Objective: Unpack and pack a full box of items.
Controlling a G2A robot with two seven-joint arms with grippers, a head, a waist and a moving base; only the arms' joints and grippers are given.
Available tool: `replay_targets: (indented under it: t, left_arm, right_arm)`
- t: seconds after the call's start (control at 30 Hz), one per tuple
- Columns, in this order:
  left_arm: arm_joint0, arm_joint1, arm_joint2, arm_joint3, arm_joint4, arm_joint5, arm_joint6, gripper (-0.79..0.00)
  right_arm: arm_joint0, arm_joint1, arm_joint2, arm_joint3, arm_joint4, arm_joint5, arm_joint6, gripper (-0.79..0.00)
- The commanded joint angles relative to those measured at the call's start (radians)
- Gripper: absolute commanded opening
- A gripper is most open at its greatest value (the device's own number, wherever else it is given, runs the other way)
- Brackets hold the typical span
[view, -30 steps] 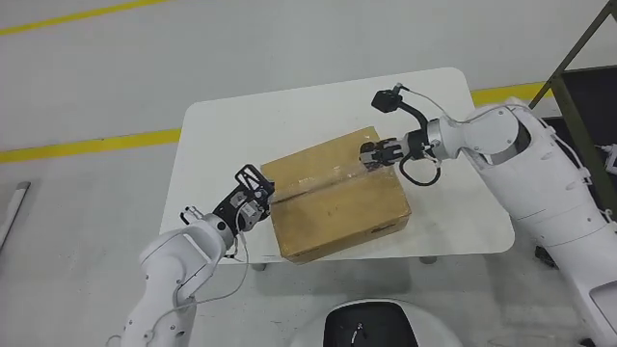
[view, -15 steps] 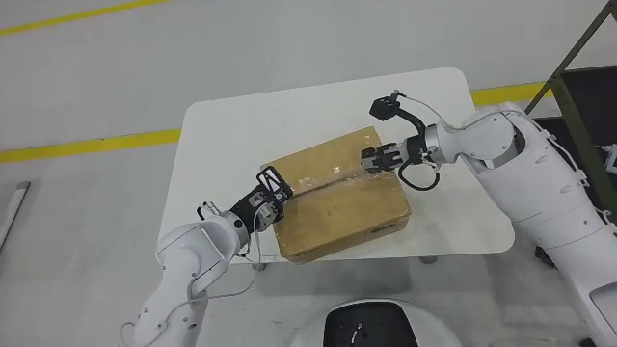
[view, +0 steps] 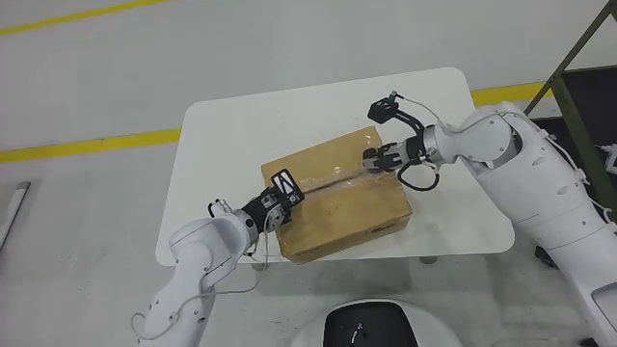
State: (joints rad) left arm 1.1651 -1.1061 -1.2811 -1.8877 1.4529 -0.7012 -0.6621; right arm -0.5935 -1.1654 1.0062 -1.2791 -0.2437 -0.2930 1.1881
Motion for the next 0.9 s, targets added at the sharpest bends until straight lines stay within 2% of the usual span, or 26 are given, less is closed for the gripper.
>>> replay_targets:
  t: [0.0,0.2,0.33,0.4,0.47,0.67,0.7,0.73,0.77,0.8,0.87]
  left_arm:
    - [-0.002,0.0,0.004,0.007,0.002,0.001,-0.003,-0.785]
    - [-0.005,0.002,0.016,0.023,0.006,0.006,-0.013,-0.785]
    - [-0.006,0.003,0.02,0.031,0.01,0.015,-0.015,-0.785]
    - [-0.007,0.003,0.021,0.032,0.009,0.016,-0.016,-0.785]
    - [-0.008,0.004,0.022,0.032,0.008,0.017,-0.016,-0.785]
    - [-0.011,0.005,0.026,0.032,0.008,0.022,-0.012,-0.785]
    - [-0.012,0.005,0.027,0.033,0.008,0.022,-0.011,-0.708]
    - [-0.013,0.005,0.029,0.035,0.007,0.024,-0.009,-0.69]
    - [-0.015,0.005,0.031,0.037,0.007,0.025,-0.008,-0.61]
    - [-0.016,0.005,0.033,0.038,0.008,0.026,-0.007,-0.471]
    - [-0.021,0.005,0.035,0.04,0.008,0.029,-0.003,0.0]
  right_arm:
    - [0.001,0.0,-0.002,0.001,0.001,0.0,-0.001,-0.785]
    - [0.008,0.0,-0.012,0.004,-0.001,0.002,-0.008,-0.785]
    - [0.015,0.0,-0.02,0.01,-0.007,0.006,-0.014,-0.656]
    - [0.018,0.0,-0.023,0.012,-0.012,0.009,-0.017,-0.526]
    - [0.02,0.0,-0.025,0.014,-0.011,0.011,-0.018,-0.483]
    - [0.028,0.008,0.003,0.02,-0.013,0.031,-0.037,-0.496]
    - [0.029,0.01,0.01,0.021,-0.019,0.033,-0.04,-0.502]
    - [0.028,0.012,0.018,0.023,-0.023,0.036,-0.05,-0.511]
    - [0.027,0.014,0.027,0.025,-0.021,0.04,-0.058,-0.52]
    - [0.024,0.017,0.035,0.021,-0.022,0.046,-0.065,-0.517]
    - [0.016,0.022,0.059,0.013,-0.015,0.058,-0.091,-0.511]
